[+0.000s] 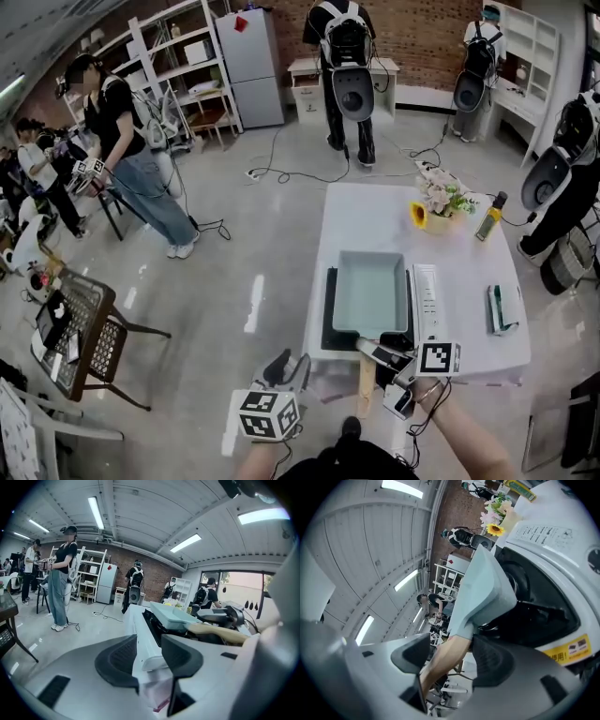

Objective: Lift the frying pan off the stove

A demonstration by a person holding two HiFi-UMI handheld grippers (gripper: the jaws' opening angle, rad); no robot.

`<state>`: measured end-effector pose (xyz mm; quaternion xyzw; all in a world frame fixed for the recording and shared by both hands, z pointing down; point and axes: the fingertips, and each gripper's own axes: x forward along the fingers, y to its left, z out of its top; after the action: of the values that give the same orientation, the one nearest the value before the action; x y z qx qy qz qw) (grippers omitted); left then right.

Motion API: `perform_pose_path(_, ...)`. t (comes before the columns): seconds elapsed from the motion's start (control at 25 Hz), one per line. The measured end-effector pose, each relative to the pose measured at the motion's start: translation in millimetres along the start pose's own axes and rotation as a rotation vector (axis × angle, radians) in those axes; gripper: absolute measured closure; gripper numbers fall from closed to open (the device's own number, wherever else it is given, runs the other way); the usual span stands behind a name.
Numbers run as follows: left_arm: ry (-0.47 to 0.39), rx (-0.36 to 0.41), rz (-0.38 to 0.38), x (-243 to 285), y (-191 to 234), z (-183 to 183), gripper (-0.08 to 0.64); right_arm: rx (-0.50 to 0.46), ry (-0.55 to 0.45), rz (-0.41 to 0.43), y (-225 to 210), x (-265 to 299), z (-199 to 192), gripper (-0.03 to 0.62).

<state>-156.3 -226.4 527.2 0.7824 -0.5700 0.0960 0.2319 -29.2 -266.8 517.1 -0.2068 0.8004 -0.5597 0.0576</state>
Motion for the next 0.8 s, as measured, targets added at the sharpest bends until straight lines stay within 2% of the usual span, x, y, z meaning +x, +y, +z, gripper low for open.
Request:
perform_pose_path(0.28,0.001,-0.002,0.013,-1,3,-1,0.411,0.009,0.047,-0.005,-5,11,-1,0.324)
perform_pose_path(0.52,0.009,-0.013,-0.018,0,-1,5,0.411,0.017,0.066,-0.001,-6,16,1,0.351)
perform_pose_path(0.64,0.014,-0.024,-0.062,2,-10,13,0.411,0.020,0.065,0.006,-7,16,2,0.359)
perform_pose_path(0.8,0.064,-0.029,-0.188,7,-35,15,0.410,0.039,0.064,0.013,-7,17,1,0.364)
